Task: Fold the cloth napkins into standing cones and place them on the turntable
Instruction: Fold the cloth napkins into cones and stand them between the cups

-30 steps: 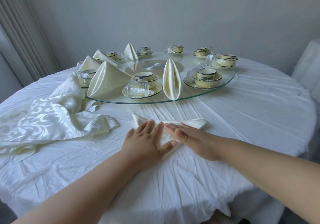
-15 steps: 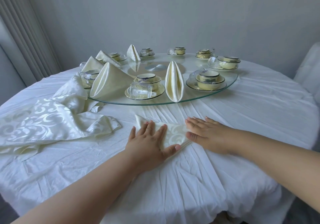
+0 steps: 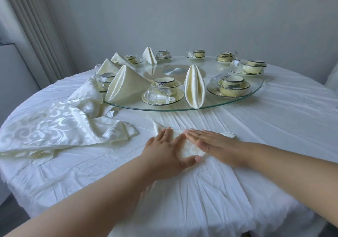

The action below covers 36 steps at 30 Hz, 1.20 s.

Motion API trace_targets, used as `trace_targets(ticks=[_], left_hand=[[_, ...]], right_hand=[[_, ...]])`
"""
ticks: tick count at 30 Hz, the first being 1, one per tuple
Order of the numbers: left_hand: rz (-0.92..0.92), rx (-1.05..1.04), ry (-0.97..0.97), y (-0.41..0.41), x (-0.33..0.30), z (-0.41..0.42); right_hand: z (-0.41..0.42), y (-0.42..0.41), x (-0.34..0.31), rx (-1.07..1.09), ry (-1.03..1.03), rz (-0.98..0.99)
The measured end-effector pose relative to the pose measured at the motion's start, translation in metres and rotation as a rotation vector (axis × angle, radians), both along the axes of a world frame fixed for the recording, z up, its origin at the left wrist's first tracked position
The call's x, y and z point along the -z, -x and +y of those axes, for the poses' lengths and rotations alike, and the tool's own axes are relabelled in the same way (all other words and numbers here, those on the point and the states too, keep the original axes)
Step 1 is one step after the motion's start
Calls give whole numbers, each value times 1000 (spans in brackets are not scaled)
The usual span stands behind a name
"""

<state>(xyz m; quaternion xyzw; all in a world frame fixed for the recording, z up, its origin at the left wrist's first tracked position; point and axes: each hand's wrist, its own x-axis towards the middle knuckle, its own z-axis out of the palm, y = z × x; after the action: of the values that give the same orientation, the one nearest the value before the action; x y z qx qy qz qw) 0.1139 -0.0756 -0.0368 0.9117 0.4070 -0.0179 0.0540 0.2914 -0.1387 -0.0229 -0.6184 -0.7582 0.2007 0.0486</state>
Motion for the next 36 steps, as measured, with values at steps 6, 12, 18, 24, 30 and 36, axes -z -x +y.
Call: trace_targets(ticks=[6,12,18,24,30,36], left_hand=[[31,-74,68,8,1,13],[114,-94,78,14,2,31],[117,-34,35,22,3,36],[20,-54,43,21,0,38],[-284,302,-242,28,-23,28],[-271,415,89,41,-22,41]], right_hand=[[5,-7,7,-69,-50,-20],[3,-10,15,-110,-105,-120],[1,-7,12,-133,-82,-220],[-1,-5,9,-115,-65,-207],[2,-6,12,-95,-61,-178],[1,-5,11,-85,-107,-139]])
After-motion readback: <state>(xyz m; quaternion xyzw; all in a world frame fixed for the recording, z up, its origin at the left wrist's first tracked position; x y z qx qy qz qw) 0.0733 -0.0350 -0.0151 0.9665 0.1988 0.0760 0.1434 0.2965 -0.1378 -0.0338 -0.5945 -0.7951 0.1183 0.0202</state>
